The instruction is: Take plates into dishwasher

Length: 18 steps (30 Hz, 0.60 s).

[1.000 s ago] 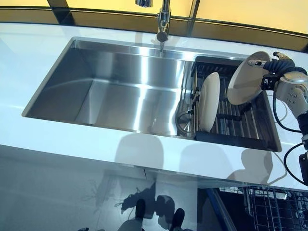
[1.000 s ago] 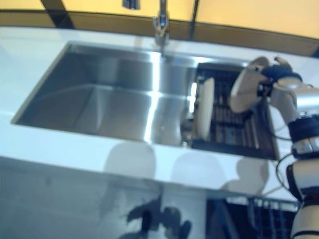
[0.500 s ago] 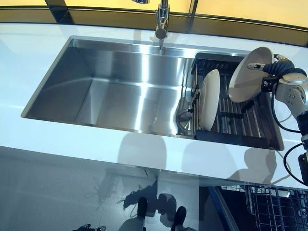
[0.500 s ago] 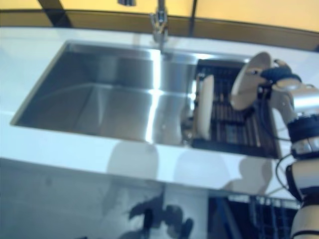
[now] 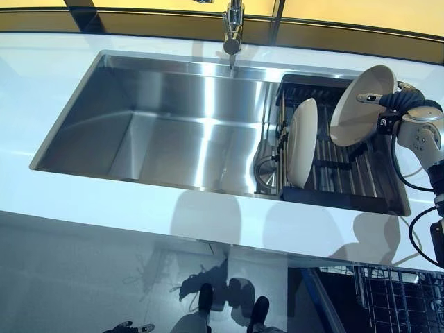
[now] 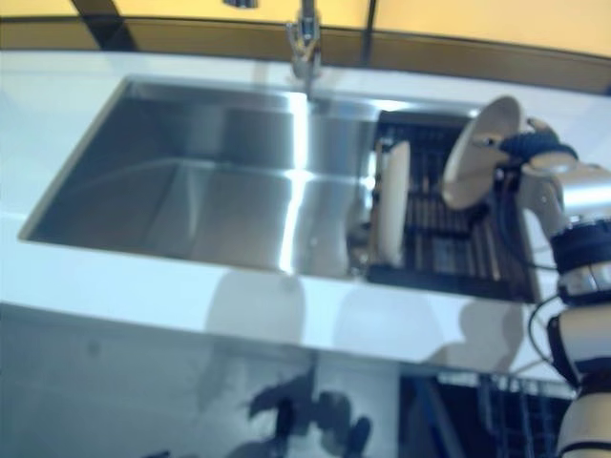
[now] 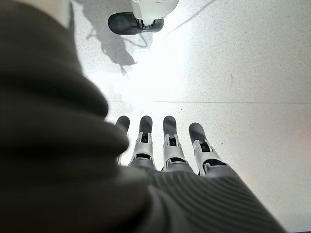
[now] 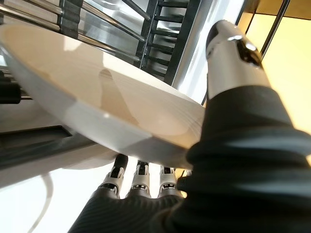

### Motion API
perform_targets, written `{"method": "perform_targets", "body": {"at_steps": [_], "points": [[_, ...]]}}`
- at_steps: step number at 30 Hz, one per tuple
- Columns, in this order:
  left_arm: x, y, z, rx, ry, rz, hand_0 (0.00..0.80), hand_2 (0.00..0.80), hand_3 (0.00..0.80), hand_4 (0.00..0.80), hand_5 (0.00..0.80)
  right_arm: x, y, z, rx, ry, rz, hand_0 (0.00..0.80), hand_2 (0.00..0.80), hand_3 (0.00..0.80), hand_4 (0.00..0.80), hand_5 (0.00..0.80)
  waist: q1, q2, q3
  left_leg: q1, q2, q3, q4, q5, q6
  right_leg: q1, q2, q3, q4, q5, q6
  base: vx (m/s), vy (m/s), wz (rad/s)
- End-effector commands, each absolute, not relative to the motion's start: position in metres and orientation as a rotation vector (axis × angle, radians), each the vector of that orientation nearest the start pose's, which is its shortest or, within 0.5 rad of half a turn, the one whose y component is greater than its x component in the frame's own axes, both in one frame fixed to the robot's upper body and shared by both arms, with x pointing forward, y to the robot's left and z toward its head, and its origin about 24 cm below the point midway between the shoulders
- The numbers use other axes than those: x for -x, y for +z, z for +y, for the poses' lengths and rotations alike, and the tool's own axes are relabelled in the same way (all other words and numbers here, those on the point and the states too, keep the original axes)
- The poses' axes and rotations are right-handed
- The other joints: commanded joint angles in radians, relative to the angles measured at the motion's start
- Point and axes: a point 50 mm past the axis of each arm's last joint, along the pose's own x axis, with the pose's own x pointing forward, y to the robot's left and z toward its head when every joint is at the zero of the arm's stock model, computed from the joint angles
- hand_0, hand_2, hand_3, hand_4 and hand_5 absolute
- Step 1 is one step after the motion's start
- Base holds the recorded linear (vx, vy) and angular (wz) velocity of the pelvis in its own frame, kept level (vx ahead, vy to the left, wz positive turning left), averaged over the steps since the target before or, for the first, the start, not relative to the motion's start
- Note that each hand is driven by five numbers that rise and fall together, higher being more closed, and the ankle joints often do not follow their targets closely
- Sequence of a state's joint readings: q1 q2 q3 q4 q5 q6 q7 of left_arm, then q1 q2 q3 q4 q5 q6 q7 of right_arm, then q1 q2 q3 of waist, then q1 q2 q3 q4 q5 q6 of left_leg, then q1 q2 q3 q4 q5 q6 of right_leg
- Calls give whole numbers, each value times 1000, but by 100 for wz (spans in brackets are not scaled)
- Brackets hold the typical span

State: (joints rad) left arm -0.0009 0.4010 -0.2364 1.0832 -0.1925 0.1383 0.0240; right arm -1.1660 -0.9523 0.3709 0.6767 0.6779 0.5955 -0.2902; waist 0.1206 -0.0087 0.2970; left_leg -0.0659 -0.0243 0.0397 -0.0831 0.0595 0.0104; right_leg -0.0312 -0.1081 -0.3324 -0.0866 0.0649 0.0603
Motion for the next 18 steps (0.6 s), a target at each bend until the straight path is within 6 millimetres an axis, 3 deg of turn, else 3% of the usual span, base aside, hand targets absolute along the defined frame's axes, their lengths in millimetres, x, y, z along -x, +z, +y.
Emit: {"method": "perform_targets", "body": {"at_steps": [1,3,4,7,8,18], "points": [[-93,-146,278,-329,162,1267,0,0,0,0,0,-365,304,-313,363,-522,63,0,0,0,0,0,7,9,-5,-11,13,31,-4,-77,-20,-2,5,0,-1,-59,19,0,0,0],[-93,-146,276,-322,165,1261,0,0,0,0,0,-364,303,-314,368,-526,67,0,0,0,0,0,8,10,-5,-14,13,29,-4,-76,-20,-4,4,-2,-1,-60,19,0,0,0],[-93,-146,276,-320,164,1260,0,0,0,0,0,-364,303,-314,372,-528,70,147,147,147,147,147,9,11,-4,-14,13,29,-4,-76,-20,-4,4,-3,-1,-60,19,0,0,0],[-92,-147,275,-310,165,1265,0,0,0,0,0,-364,301,-317,404,-539,90,737,737,737,737,737,12,11,-4,-14,12,25,-4,-75,-21,-3,4,-7,-1,-60,19,0,0,0],[-90,-147,275,-308,166,1269,0,0,0,0,0,-363,301,-319,418,-547,98,800,800,800,800,800,14,10,-5,-13,12,24,-4,-75,-21,-2,3,-9,-1,-61,19,0,0,0],[-77,-151,274,-301,154,1302,0,0,0,0,0,-354,312,-340,625,-637,196,800,800,800,800,800,30,15,-21,-17,12,19,-4,-73,-23,-2,1,-29,-1,-65,24,-5,3,1]]}}
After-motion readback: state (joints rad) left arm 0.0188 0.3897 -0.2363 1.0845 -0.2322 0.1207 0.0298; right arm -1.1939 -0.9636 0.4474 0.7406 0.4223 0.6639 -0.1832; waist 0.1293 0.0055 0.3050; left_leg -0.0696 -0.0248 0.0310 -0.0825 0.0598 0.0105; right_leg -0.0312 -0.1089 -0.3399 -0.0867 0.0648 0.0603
